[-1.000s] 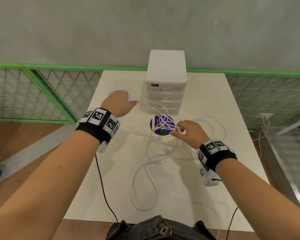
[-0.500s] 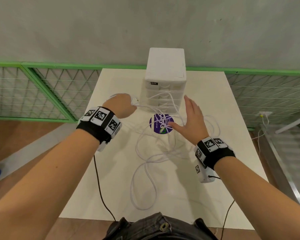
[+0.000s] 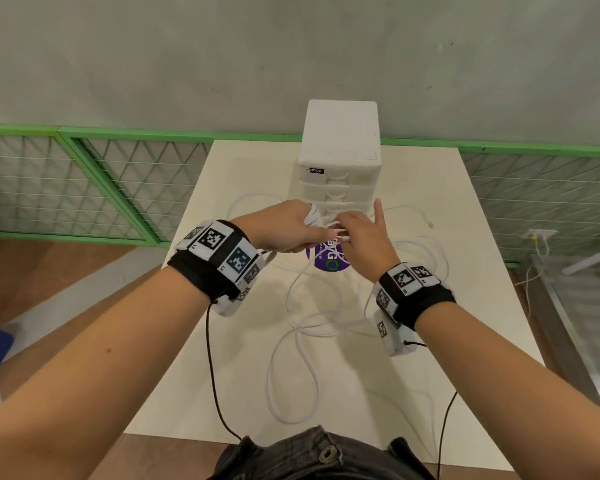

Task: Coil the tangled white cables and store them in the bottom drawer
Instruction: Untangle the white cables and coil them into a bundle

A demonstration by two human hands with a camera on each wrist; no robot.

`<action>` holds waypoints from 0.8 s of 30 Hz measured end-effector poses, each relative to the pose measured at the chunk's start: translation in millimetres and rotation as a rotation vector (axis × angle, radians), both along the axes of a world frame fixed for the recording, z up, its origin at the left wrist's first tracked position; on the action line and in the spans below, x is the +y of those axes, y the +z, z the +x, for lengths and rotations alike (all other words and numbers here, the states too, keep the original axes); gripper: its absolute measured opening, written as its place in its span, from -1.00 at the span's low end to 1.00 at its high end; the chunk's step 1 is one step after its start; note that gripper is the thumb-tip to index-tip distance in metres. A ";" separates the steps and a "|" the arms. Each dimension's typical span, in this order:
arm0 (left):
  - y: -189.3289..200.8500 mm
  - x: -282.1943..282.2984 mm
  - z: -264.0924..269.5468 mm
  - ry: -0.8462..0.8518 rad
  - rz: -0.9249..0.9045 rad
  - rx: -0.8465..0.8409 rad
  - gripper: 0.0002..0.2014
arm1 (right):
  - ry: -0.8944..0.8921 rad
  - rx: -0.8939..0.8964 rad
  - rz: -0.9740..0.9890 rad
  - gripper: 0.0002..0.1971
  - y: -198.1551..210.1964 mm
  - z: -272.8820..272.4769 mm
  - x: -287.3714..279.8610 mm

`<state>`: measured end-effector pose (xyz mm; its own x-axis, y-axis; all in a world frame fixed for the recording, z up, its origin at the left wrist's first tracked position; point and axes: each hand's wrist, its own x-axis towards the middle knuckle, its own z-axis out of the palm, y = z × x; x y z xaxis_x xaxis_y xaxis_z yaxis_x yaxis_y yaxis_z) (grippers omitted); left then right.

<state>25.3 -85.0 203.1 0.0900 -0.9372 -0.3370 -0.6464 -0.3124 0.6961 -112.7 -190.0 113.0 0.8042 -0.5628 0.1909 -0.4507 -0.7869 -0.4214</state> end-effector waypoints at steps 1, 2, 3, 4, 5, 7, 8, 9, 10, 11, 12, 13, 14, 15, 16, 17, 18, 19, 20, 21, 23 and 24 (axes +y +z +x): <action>-2.7 2.3 0.2 -0.004 0.027 -0.021 -0.60 | 0.011 0.007 0.010 -0.81 2.9 -1.3 -4.3; -5.5 4.8 -0.1 -0.007 0.070 -0.035 -0.60 | 0.023 0.017 0.002 -0.80 5.3 -2.6 -8.3; -8.9 7.3 -0.4 -0.010 0.120 -0.039 -0.61 | 0.034 0.022 -0.014 -0.79 7.0 -3.4 -12.2; -12.5 10.0 -1.7 -0.013 0.169 -0.035 -0.62 | 0.042 0.020 -0.027 -0.80 7.3 -4.1 -15.2; -15.8 12.3 -3.8 -0.014 0.210 -0.019 -0.64 | 0.055 0.019 -0.026 -0.81 7.6 -4.1 -17.1; -20.0 14.7 -8.3 -0.010 0.241 0.104 -0.64 | 0.087 0.051 -0.007 -0.80 6.8 -2.7 -16.4; -19.9 14.9 -10.4 0.002 0.238 0.209 -0.63 | 0.099 0.079 0.010 -0.80 5.5 -1.6 -14.7; -18.2 14.6 -11.6 0.015 0.227 0.316 -0.61 | 0.105 0.099 0.025 -0.81 3.3 -0.4 -12.7; -15.3 14.2 -12.3 0.025 0.201 0.409 -0.60 | 0.108 0.115 0.043 -0.82 0.1 0.6 -10.8; -12.3 13.8 -12.6 0.028 0.165 0.482 -0.59 | 0.110 0.130 0.062 -0.78 -4.2 1.2 -8.7; -8.5 13.4 -12.8 0.026 0.121 0.548 -0.58 | 0.113 0.151 0.081 -0.70 -7.3 1.9 -5.3; -5.2 12.4 -12.4 0.021 0.075 0.607 -0.58 | 0.114 0.175 0.107 -0.61 -11.0 3.1 -2.2; -2.5 11.3 -11.5 0.020 0.033 0.663 -0.59 | 0.111 0.171 0.131 -0.57 -14.4 4.3 0.6; -0.6 9.8 -10.5 0.026 -0.005 0.716 -0.59 | 0.100 0.153 0.157 -0.58 -15.8 5.3 3.5; 0.7 8.0 -9.6 0.038 -0.037 0.775 -0.58 | 0.092 0.135 0.178 -0.60 -17.0 6.4 6.3; 1.0 5.7 -8.7 0.052 -0.066 0.839 -0.55 | 0.088 0.127 0.195 -0.62 -17.3 7.6 9.4; 1.1 3.4 -7.9 0.072 -0.091 0.904 -0.52 | 0.089 0.127 0.205 -0.64 -18.2 9.8 11.9; 0.8 1.3 -7.2 0.101 -0.114 0.960 -0.49 | 0.093 0.137 0.216 -0.66 -17.9 11.4 15.1; 0.7 -0.3 -6.9 0.138 -0.140 1.005 -0.49 | 0.100 0.143 0.228 -0.68 -18.5 13.4 18.3; 0.1 -1.8 -7.1 0.181 -0.173 1.035 -0.51 | 0.105 0.146 0.238 -0.69 -19.9 15.5 21.6; -1.2 -4.4 -8.2 0.268 -0.261 1.061 -0.55 | 0.083 0.111 0.286 -0.73 -20.4 18.6 26.4; -1.6 -5.4 -7.9 0.312 -0.312 1.065 -0.56 | 0.064 0.081 0.318 -0.75 -19.0 18.5 28.6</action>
